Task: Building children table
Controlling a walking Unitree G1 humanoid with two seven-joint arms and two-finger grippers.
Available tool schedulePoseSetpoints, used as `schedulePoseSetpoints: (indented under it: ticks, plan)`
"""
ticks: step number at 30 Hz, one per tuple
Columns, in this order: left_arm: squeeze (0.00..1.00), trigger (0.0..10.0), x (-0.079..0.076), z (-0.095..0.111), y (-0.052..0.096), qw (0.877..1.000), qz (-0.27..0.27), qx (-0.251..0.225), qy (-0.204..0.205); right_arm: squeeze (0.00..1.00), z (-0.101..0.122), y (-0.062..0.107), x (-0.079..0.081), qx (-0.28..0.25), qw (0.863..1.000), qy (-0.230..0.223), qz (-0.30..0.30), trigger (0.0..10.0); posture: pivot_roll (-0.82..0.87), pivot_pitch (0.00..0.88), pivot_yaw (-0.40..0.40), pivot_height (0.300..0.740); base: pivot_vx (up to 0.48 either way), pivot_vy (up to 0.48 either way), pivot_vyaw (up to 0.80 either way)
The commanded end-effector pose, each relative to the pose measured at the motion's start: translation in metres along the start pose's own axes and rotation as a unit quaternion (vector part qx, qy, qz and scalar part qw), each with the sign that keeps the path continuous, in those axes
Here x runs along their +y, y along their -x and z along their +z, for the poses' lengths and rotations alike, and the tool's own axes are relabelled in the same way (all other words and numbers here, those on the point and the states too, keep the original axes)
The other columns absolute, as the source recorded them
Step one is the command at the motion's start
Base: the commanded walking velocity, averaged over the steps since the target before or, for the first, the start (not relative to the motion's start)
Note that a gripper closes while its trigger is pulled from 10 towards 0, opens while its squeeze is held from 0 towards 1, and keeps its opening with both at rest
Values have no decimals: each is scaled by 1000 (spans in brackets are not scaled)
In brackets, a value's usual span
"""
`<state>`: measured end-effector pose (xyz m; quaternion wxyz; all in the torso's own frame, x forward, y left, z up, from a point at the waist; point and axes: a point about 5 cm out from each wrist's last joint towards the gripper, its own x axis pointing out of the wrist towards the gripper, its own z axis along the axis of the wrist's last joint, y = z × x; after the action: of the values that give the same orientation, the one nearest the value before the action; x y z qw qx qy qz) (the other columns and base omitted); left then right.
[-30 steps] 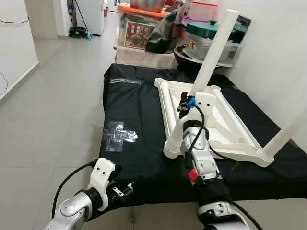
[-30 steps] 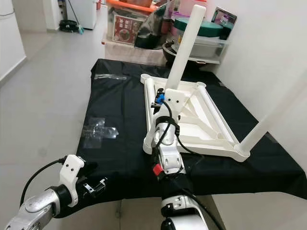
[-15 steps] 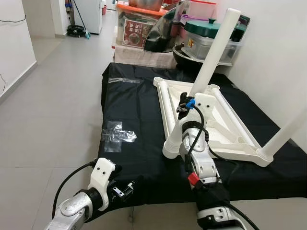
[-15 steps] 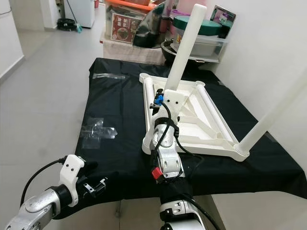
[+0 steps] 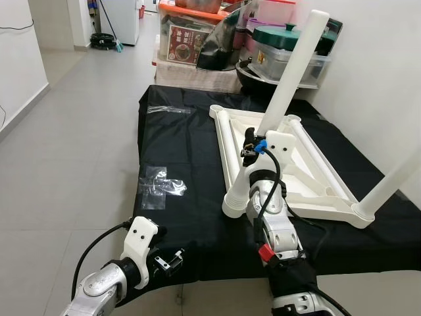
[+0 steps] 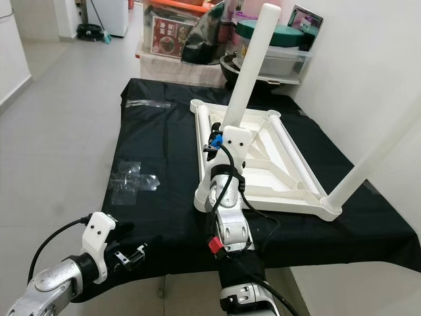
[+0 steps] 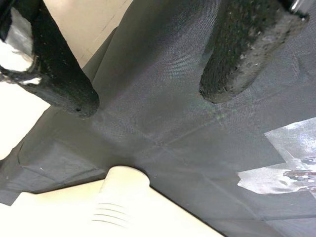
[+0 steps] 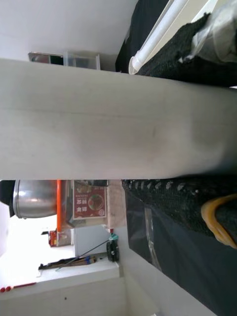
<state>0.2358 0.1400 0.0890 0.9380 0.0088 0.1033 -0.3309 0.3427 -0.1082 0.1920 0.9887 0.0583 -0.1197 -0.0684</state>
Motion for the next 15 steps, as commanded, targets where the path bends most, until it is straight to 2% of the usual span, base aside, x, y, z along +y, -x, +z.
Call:
schedulePoseSetpoints:
  ticks: [1,15]
  plan:
    - [0,10000,0,-1,-3,1000,0,1,-1,0,-23,7,-17,49,998,27,-20,0,46,0,-151,740,0,0,0]
    - [0,10000,2,-1,-3,1000,0,3,-3,0,-18,0,-15,64,997,32,3,0,46,0,-151,740,0,0,0]
